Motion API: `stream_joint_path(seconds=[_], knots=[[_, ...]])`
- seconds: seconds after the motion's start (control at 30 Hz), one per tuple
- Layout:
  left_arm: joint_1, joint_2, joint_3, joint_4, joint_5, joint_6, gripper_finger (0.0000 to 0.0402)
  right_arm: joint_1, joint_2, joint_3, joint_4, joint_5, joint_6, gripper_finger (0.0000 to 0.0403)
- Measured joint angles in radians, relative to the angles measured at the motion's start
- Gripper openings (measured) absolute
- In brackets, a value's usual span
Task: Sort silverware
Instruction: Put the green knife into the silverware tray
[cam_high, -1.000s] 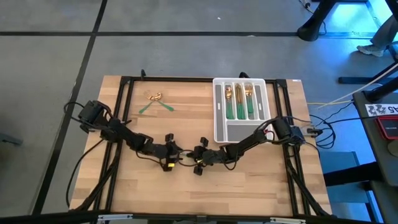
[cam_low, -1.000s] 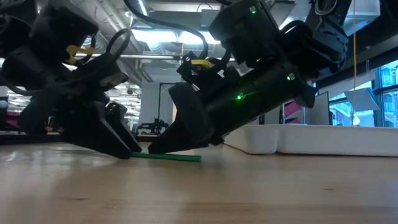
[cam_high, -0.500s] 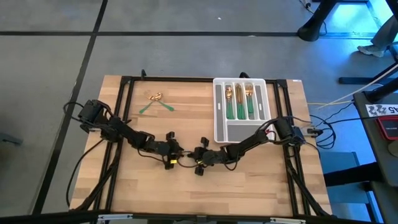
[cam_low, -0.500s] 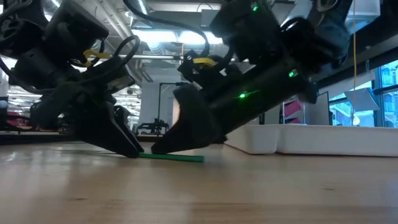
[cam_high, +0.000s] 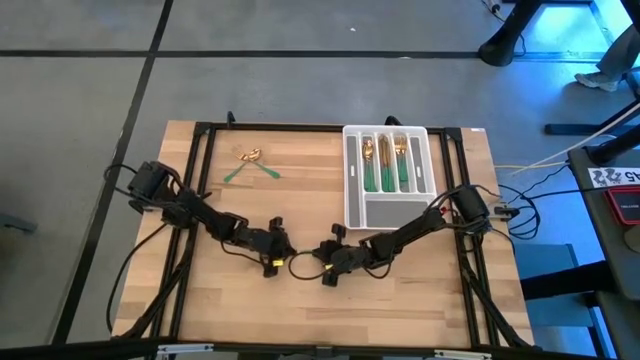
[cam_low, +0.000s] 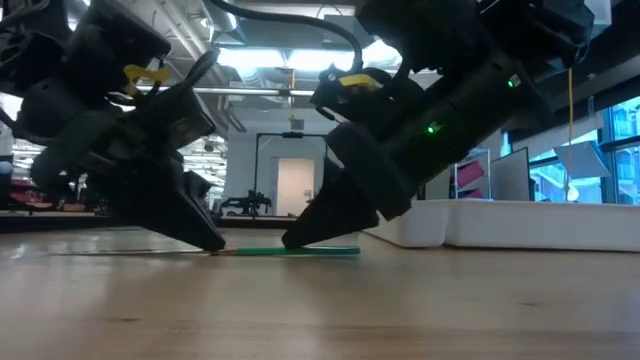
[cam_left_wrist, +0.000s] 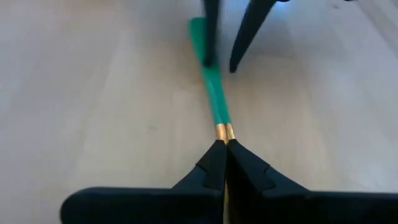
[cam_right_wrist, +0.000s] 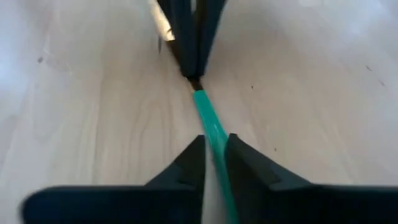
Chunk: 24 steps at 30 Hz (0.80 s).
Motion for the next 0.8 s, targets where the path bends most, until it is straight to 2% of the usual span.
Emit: stream_joint_path(seconds=[0.13,0.27,0.37,0.5,0.8], knots=[[-0.028,0.000,-0.003,0.037,-0.004,-0.017,0.0002,0.000,0.019,0.004,0.026,-0.023,0.022,0.0121],[-0.047,-0.003,-0.004,0.070,-0.052,-0.005,0.0001,-0.001,0.060,0.007,0.065,-0.023,0.004,0.0152],[-0.050,-0.028,-0.006,0.068,-0.091,0.029,0.0001,-0.001,0.095,0.009,0.080,-0.019,0.002,0.0153],[-0.048,-0.079,-0.005,0.104,-0.146,0.075,0.0002,-0.001,0.116,0.010,0.088,-0.015,0.014,0.0135],[-0.072,-0.133,-0.003,0.053,-0.150,0.144,0.0004,-0.001,0.120,0.008,0.114,-0.008,0.059,0.0104]])
